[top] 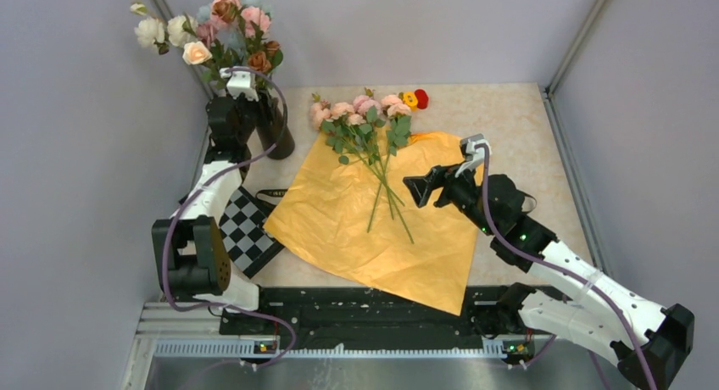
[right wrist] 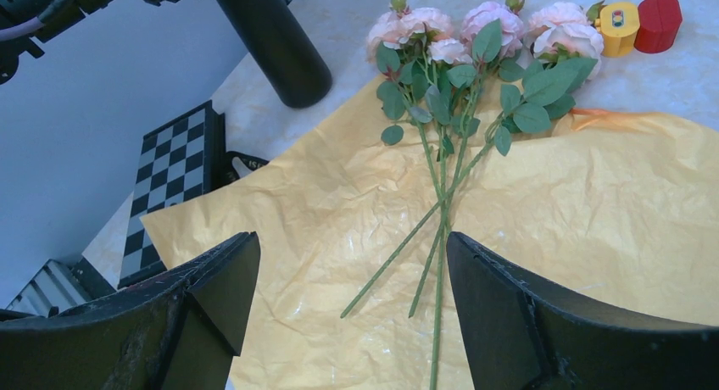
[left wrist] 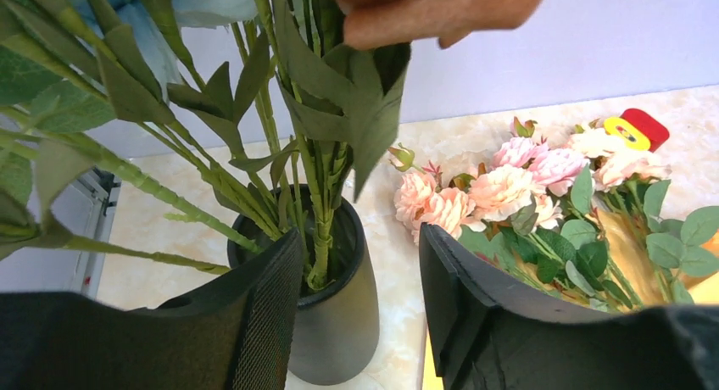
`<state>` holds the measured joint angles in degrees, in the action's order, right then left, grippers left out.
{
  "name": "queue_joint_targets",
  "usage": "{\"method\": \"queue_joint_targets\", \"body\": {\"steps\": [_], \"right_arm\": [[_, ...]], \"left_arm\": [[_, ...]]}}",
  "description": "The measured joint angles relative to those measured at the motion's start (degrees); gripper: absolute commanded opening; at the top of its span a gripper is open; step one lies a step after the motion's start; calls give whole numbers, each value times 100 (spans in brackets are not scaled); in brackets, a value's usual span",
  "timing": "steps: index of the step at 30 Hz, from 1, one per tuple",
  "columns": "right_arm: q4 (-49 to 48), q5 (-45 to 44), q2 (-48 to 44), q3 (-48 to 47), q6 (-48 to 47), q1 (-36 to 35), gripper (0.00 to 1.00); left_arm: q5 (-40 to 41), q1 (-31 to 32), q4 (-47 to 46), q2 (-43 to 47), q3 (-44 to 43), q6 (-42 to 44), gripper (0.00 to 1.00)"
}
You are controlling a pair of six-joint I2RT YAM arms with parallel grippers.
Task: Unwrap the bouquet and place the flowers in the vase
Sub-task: Insert the fake flower into the vase.
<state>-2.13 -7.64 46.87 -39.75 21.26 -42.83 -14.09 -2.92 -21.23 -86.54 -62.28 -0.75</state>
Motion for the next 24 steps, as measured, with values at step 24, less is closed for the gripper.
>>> {"method": "queue_joint_targets", "body": {"steps": [24], "right_arm": [[378, -234, 262, -96, -7, 0, 71]], "left_arm": [[-568, 0, 1641, 2074, 442, -885, 94]]}}
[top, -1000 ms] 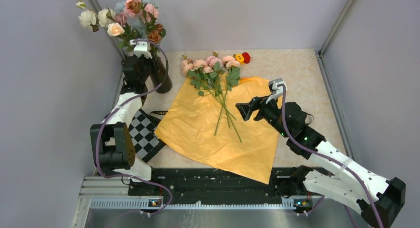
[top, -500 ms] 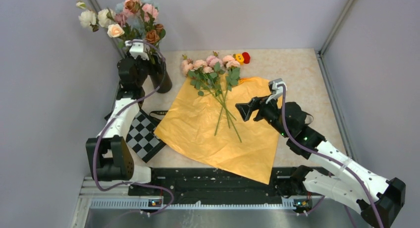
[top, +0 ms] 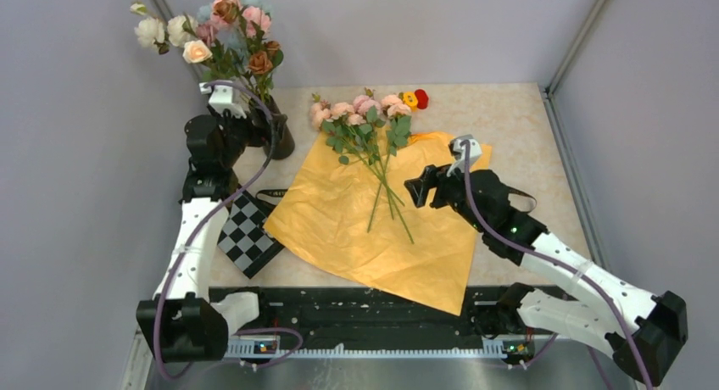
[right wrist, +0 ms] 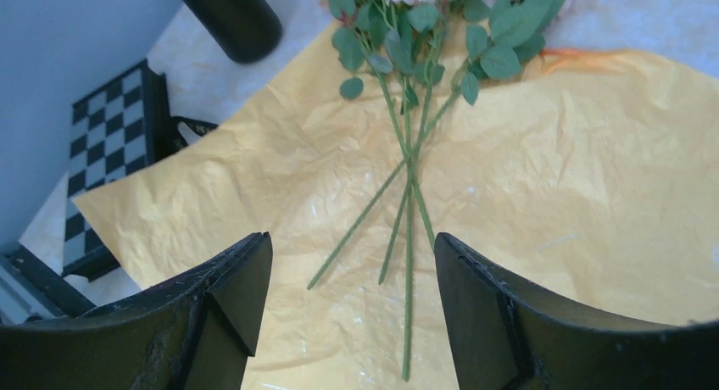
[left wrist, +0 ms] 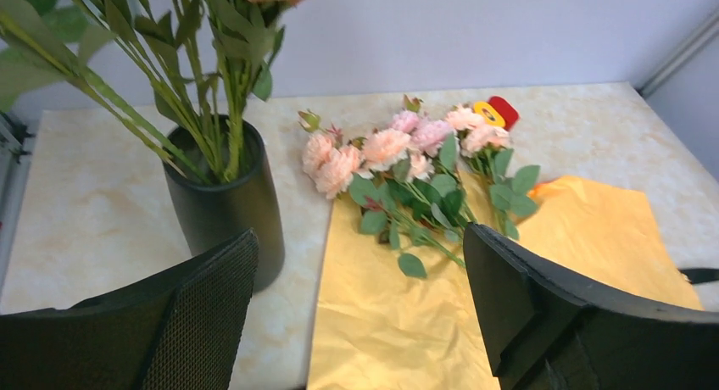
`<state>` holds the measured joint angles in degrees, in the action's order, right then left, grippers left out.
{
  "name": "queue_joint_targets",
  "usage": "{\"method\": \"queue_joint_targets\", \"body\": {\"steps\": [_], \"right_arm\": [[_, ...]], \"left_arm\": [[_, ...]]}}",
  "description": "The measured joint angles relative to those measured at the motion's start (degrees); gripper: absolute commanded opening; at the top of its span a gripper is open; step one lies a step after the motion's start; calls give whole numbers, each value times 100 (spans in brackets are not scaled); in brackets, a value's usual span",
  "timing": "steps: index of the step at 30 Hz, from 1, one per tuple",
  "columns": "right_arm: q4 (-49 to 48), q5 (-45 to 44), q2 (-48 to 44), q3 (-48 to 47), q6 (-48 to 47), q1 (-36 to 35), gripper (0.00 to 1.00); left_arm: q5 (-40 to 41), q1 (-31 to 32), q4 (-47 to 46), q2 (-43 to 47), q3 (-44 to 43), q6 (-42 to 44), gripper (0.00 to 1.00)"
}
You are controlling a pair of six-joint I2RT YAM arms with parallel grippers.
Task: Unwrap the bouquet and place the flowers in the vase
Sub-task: Insert the fake flower into the vase, then pick up the fake flower from the wrapping paper.
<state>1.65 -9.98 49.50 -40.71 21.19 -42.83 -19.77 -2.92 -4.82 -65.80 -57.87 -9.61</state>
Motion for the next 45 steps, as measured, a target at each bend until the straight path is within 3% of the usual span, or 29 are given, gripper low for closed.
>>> {"method": "queue_joint_targets", "body": {"steps": [9, 18, 24, 31, 45], "right_arm": [[573, -120, 1235, -339, 551, 0, 63], [92, 127, 2603, -452, 1670, -225, 51], [-518, 170, 3628, -496, 2498, -494, 46], [-588, 140, 4500, -931, 2870, -540, 40], [-367, -372, 5104, -1493, 3001, -540, 35]], "left_arm": [[-212, 9, 1399, 826, 177, -120, 95], [267, 22, 2159, 1080, 756, -70, 94], [407, 59, 2210, 1080, 756, -79, 94], [791, 466, 2315, 1082, 756, -17, 94], [1169, 846, 2358, 1084, 756, 142, 94]]}}
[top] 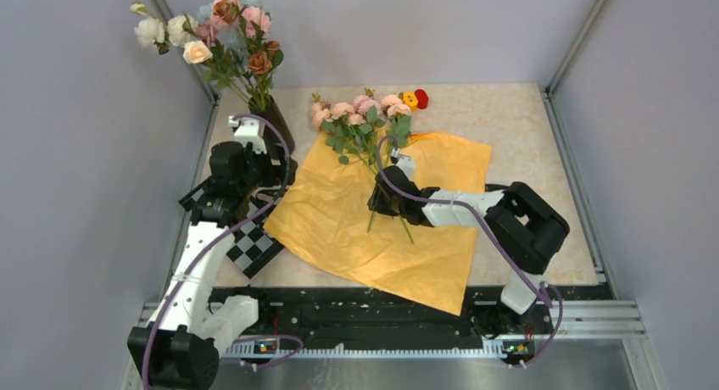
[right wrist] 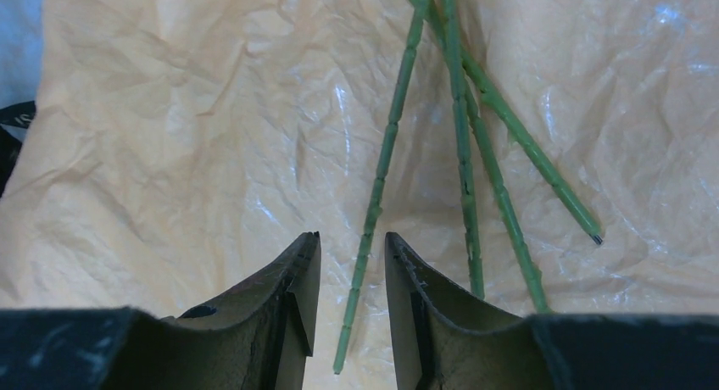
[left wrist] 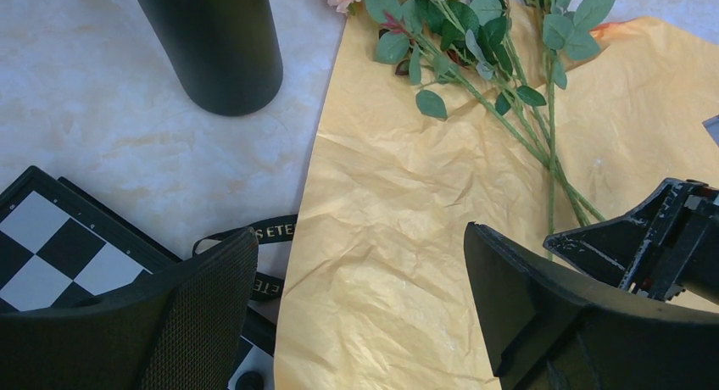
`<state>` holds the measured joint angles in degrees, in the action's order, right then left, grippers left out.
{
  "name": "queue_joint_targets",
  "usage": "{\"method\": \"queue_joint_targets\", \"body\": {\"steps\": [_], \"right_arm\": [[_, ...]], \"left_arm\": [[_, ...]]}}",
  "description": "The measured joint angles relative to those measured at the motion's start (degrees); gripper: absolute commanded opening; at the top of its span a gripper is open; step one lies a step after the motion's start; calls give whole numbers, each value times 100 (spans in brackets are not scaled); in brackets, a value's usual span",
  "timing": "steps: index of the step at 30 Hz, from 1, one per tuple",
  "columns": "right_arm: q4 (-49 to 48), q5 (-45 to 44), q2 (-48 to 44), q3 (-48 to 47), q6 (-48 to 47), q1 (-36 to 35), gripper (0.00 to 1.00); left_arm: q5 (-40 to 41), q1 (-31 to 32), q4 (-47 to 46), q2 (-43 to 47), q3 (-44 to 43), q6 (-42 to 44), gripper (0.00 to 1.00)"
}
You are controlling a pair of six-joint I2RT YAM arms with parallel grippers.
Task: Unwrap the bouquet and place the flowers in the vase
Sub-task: Pick up the fake flower from the wrapping paper.
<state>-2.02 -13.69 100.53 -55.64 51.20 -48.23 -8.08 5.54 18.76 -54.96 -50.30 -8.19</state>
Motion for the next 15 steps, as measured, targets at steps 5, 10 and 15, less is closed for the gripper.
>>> {"method": "queue_joint_targets", "body": {"steps": [5, 10, 15], "right_arm": [[50, -4, 219, 0, 4, 0, 34], [37, -11, 286, -9, 7, 0, 32], [28, -55, 358, -76, 7, 0, 31]], "left_arm": [[28, 31, 66, 0, 0, 42, 94], [52, 50, 109, 0, 0, 63, 94], [74, 50, 114, 0, 0, 66, 94]]}}
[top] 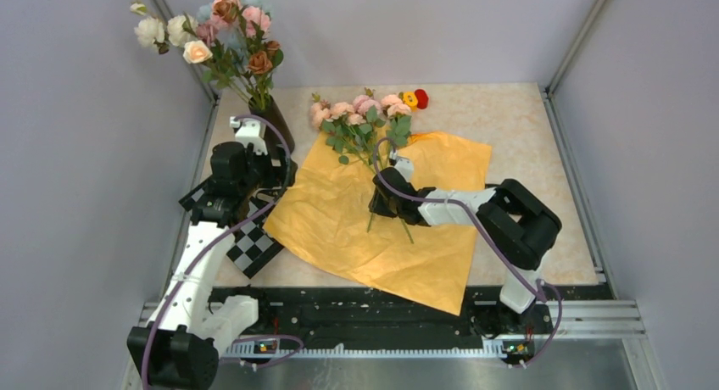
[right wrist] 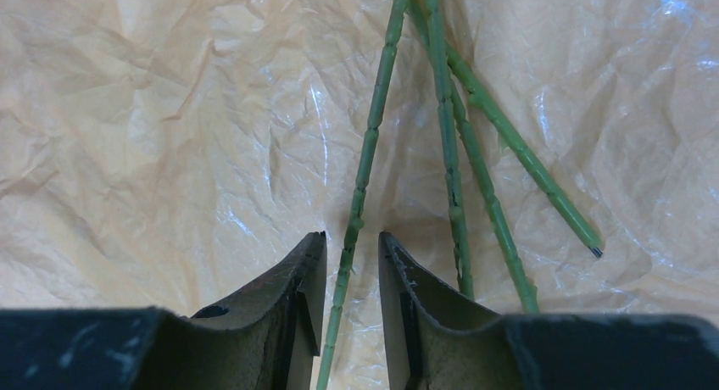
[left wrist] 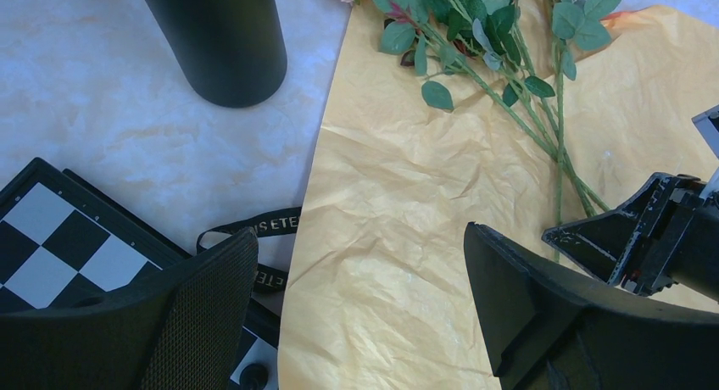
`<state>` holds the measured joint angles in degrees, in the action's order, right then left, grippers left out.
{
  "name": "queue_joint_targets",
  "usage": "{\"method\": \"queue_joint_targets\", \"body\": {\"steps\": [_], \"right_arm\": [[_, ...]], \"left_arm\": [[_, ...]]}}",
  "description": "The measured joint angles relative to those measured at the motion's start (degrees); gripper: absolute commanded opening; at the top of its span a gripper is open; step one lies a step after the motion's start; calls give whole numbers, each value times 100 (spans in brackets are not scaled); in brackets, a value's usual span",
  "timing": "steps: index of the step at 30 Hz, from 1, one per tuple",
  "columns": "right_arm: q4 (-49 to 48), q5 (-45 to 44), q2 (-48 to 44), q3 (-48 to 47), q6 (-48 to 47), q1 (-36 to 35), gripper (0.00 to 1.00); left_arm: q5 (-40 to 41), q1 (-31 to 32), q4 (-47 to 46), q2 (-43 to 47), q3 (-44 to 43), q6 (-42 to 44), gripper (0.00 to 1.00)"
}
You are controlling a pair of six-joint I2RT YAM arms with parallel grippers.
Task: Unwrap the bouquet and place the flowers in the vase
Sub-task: Pick up the fake flower from the wrapping paper.
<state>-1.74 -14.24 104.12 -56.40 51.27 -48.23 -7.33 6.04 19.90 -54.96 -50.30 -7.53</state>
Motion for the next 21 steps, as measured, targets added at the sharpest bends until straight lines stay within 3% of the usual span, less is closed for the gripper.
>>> {"method": "queue_joint_targets", "body": {"steps": [15, 21], "right_arm": [[-72, -212, 142, -118, 48, 0, 25], [-52, -247, 264, -262, 105, 0, 19]], "left_arm": [[79, 7, 35, 9, 0, 2, 94], [81, 7, 35, 9, 0, 9, 94]]}}
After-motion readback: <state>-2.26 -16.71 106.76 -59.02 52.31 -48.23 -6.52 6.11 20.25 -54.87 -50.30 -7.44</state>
